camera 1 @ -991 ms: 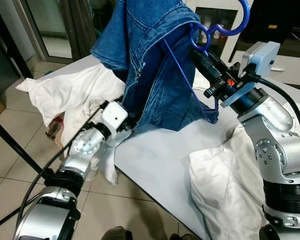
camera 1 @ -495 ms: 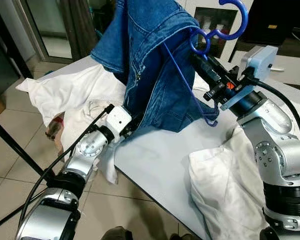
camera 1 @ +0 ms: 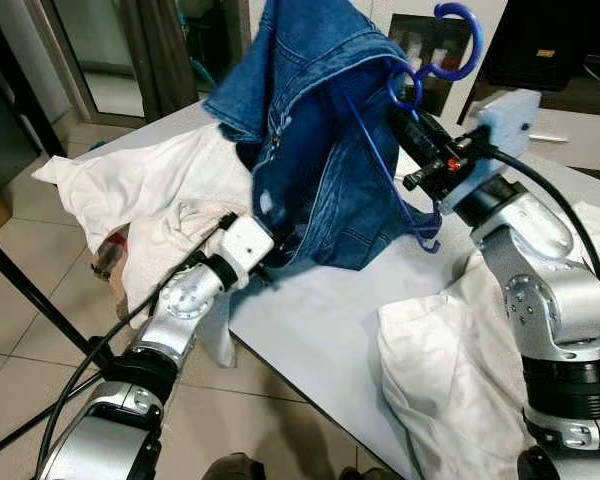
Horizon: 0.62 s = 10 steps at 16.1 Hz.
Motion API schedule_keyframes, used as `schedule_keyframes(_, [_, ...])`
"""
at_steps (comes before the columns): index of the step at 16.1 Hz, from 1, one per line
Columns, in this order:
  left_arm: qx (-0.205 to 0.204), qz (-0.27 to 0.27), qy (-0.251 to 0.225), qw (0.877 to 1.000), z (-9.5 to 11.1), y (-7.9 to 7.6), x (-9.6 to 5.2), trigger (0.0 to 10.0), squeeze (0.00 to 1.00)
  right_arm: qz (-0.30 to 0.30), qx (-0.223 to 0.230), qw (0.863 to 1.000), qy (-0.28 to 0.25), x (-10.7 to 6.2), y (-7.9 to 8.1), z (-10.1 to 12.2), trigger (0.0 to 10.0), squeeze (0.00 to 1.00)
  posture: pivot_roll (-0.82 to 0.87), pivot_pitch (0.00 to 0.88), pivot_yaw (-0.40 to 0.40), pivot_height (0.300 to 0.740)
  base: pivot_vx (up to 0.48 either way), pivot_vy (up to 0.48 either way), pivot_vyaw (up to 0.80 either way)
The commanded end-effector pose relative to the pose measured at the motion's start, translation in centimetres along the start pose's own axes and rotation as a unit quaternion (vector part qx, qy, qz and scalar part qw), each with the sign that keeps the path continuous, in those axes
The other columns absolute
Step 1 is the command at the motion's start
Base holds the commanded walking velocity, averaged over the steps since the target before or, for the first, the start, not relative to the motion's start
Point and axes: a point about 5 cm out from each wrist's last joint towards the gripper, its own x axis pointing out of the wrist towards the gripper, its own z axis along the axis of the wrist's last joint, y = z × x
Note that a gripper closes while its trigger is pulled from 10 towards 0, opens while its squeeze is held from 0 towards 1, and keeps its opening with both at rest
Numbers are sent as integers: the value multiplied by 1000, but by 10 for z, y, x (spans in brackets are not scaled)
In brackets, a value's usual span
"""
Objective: Hang hanger
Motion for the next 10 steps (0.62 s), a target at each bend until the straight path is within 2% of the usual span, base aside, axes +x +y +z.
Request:
schedule_keyframes(1, [27, -3, -3, 1000, 3, -3, 4, 0, 0, 5, -12, 1000, -9, 6, 6, 11, 0, 0, 26, 15, -10, 740, 0, 0, 0])
schedule_keyframes(3, [69, -13, -2, 998, 6, -11, 10, 0, 0, 19, -14, 1000, -4, 11, 18, 11, 0, 0, 24, 13, -9, 740, 0, 0, 0])
schedule_keyframes(4, [78, -18, -2, 997, 7, -14, 11, 0, 0, 19, -13, 1000, -1, 12, 19, 10, 0, 0, 24, 13, -9, 740, 0, 0, 0])
schedule_keyframes(7, [155, -37, -1, 987, 8, -24, 15, 0, 0, 2, 8, 1000, 26, 15, 21, 4, 0, 0, 23, 12, -7, 740, 0, 0, 0])
schedule_keyframes(10, [190, -60, -14, 980, 10, -36, 18, 0, 0, -20, 21, 998, 51, 20, 23, -5, 0, 0, 25, 13, -7, 740, 0, 0, 0])
